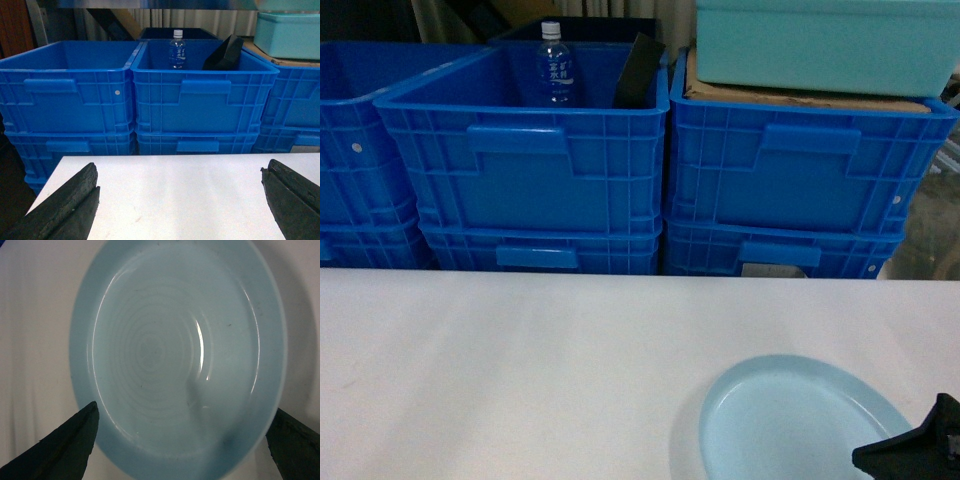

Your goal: Place blue tray on left shelf second layer neatly

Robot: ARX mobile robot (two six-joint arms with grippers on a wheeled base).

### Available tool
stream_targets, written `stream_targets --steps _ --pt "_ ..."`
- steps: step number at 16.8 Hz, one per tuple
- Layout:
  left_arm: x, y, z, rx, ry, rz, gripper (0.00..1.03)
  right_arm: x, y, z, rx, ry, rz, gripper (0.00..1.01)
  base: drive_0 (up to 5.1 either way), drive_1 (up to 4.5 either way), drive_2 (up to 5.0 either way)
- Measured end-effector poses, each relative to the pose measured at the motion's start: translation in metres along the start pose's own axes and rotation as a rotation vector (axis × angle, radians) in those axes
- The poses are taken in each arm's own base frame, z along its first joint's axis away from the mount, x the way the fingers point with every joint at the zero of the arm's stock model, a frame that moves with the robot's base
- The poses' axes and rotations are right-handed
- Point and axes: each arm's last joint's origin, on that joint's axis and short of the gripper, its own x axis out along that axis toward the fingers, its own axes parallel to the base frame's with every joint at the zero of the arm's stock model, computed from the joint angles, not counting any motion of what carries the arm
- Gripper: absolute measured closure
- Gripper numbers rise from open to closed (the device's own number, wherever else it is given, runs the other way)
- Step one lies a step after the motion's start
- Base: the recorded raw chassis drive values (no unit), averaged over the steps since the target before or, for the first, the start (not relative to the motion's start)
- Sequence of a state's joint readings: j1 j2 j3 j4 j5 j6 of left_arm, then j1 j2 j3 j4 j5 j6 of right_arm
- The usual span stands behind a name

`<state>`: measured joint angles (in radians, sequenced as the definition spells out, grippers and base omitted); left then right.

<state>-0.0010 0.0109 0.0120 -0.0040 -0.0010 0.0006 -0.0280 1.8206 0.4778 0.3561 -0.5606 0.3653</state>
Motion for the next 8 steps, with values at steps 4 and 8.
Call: stream_targets --steps 4,8 --pt "0.000 0.000 0.000 0.000 0.000 0.000 0.05 0.014 0.002 0.000 0.025 0.002 0.001 0.03 0.0 0.00 0.0" --pt "0.000 0.000 0.000 0.000 0.000 0.000 0.05 0.042 -0.005 0.002 0.069 -0.021 -0.027 0.35 0.0 0.00 0.0"
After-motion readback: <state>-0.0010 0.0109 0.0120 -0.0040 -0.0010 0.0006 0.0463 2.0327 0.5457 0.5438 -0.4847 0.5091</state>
